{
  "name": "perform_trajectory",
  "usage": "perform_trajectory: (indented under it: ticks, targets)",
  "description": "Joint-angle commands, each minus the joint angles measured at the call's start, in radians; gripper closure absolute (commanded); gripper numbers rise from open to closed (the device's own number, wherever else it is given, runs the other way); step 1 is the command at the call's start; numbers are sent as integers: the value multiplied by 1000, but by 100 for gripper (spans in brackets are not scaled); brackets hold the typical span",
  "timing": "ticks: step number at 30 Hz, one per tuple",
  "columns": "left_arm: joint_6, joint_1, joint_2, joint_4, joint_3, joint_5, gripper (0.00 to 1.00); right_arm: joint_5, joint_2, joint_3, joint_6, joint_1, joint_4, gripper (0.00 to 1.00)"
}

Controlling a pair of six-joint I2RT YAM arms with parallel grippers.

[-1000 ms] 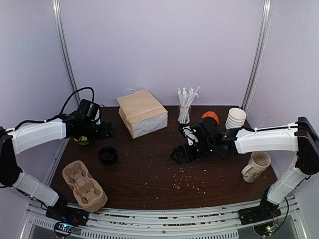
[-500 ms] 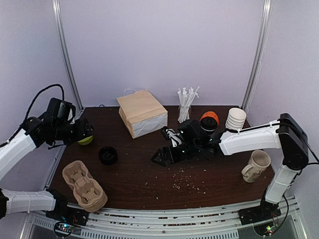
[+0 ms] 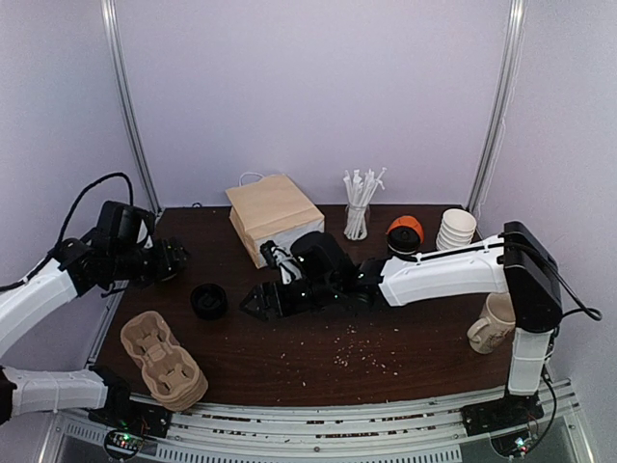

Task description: Pack the takeout coffee

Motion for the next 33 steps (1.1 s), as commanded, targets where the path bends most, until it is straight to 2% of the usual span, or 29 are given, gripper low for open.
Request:
perform_trajectory:
  ticks: [1,8,12,16,21,29,33]
  targets:
    - [62,15,234,235,160,34,12,156,-10,30,61,-55,2,15]
    - [-24,123,672,436,433,226,16,197,-87,-54,51,-109,-35,18]
    - [-30,169,909,434,629,264,17,165,-132,-99,17,-140,-63,20]
    - [-42,235,1075,460,801,306,21,157,-178,-138,-43,-155,-80,21]
    - [-49,272,1321,413,1103,336,25,165,-206,-158,-85,-170,-84,23]
    - [-65,285,1559,403,1396,382,30,150,-220,-138,-102,-214,-99,24]
    - [-84,283,1590,434,1405,413,31,150,-227,-143,-104,-236,-104,24]
